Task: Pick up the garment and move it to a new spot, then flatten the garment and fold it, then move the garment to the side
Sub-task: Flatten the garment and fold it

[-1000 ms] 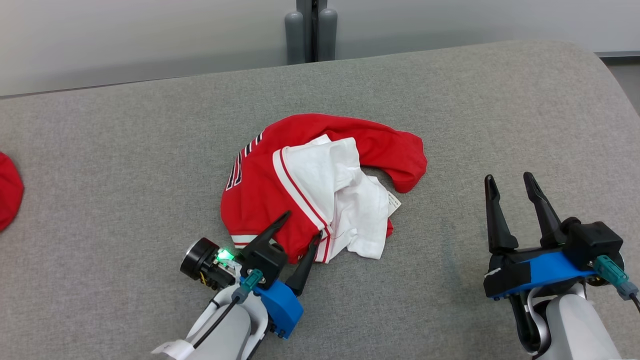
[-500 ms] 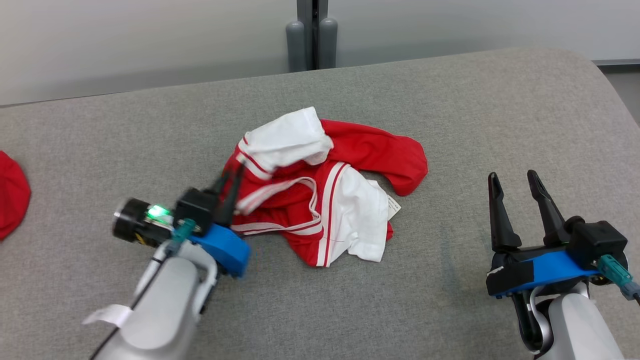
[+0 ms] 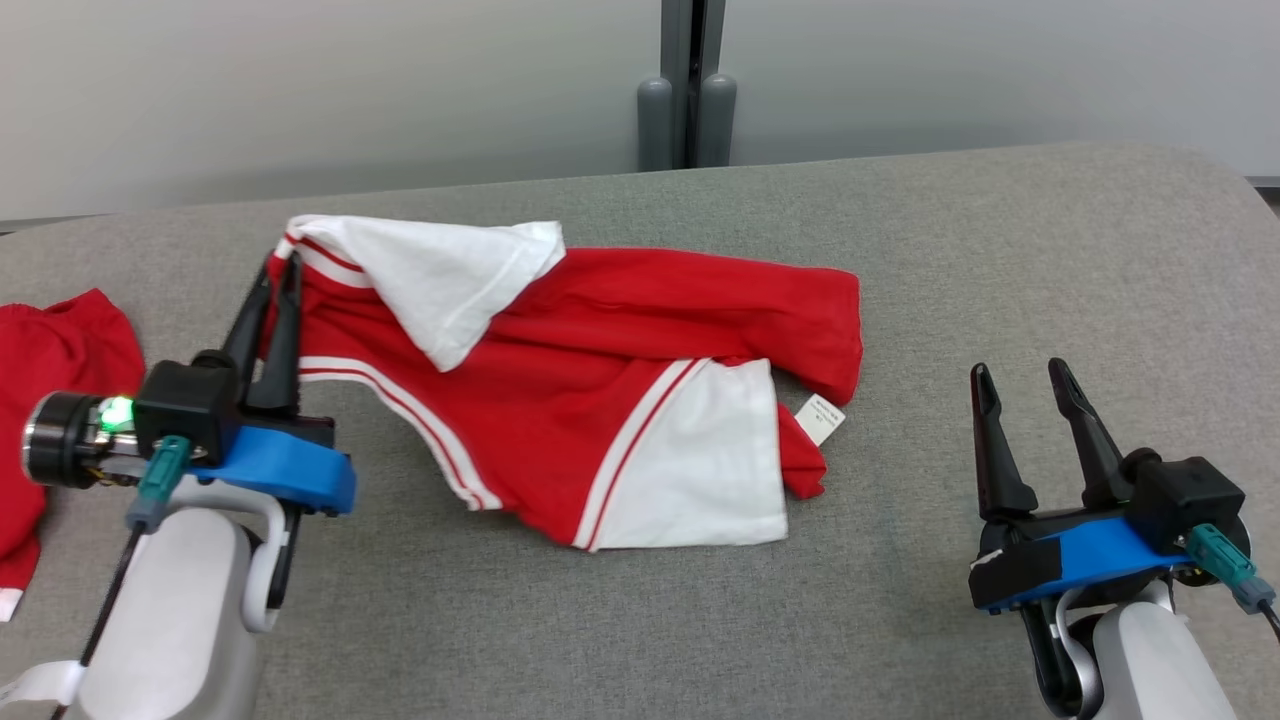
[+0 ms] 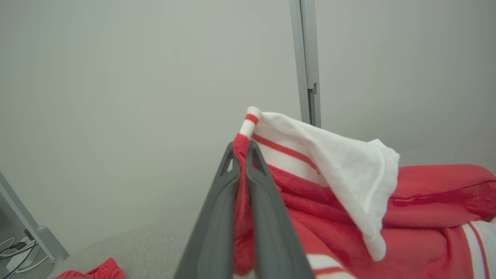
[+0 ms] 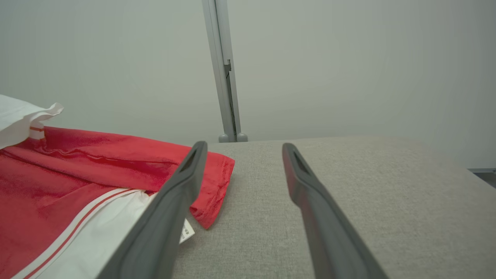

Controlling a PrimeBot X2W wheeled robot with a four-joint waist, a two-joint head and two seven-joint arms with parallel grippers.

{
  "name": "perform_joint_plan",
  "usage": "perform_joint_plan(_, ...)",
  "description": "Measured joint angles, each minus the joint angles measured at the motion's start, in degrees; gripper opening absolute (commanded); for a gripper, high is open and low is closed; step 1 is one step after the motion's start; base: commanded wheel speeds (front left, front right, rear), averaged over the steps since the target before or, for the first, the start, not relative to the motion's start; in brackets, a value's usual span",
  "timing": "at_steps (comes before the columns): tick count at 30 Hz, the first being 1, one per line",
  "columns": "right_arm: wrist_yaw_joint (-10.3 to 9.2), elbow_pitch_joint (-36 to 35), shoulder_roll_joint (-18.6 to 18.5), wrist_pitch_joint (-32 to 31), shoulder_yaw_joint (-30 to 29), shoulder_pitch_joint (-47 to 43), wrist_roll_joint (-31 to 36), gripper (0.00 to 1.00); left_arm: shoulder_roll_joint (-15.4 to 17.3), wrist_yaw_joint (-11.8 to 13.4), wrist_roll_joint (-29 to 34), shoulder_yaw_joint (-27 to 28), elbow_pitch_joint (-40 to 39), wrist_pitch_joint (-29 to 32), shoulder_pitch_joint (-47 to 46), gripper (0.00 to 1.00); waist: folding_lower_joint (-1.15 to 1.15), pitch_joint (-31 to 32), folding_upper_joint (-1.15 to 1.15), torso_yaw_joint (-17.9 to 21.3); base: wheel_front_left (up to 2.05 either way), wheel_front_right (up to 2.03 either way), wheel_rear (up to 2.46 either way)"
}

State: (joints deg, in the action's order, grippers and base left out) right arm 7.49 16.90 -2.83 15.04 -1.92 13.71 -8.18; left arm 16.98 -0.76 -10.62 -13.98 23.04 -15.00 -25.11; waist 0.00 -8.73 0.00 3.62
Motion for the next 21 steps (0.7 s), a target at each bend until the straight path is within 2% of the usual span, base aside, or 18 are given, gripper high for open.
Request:
perform_joint_plan(9, 0.00, 0.3, 0.0, 0.0, 1.5, 0.2, 0.5, 1.00, 4.0, -0.8, -0.4, 2.1, -0.4, 0.0, -3.1, 0.00, 0.00, -0.1, 0.00, 0.7, 0.00, 0.00, 0.00)
perform_joint_plan(15, 0.00, 0.3, 0.0, 0.0, 1.0, 0.9, 1.1, 1.00, 6.4, -1.8, 0.1, 2.6, 3.5, 0.0, -10.5, 0.00, 0.00, -1.9, 0.00, 3.4, 0.00, 0.00, 0.00)
perform_joint_plan(19, 0.00, 0.2, 0.0, 0.0, 0.5, 1.4, 1.3, 1.00, 6.5, -2.6, 0.0, 2.3, 8.4, 0.0, -14.7, 0.00, 0.00, -3.6, 0.00, 4.5, 0.00, 0.00, 0.00)
perform_joint_plan(20, 0.00, 0.2, 0.0, 0.0, 0.5, 1.6, 1.3, 1.00, 6.5, -2.6, 0.0, 2.3, 9.7, 0.0, -15.3, 0.30, 0.00, -4.0, 0.00, 4.7, 0.00, 0.00, 0.00)
perform_joint_plan(21, 0.00, 0.1, 0.0, 0.0, 0.5, 1.8, 1.3, 1.00, 6.4, -2.6, 0.0, 2.3, 11.0, 0.0, -15.7, 0.94, 0.01, -4.3, 0.00, 4.9, 0.00, 0.00, 0.00)
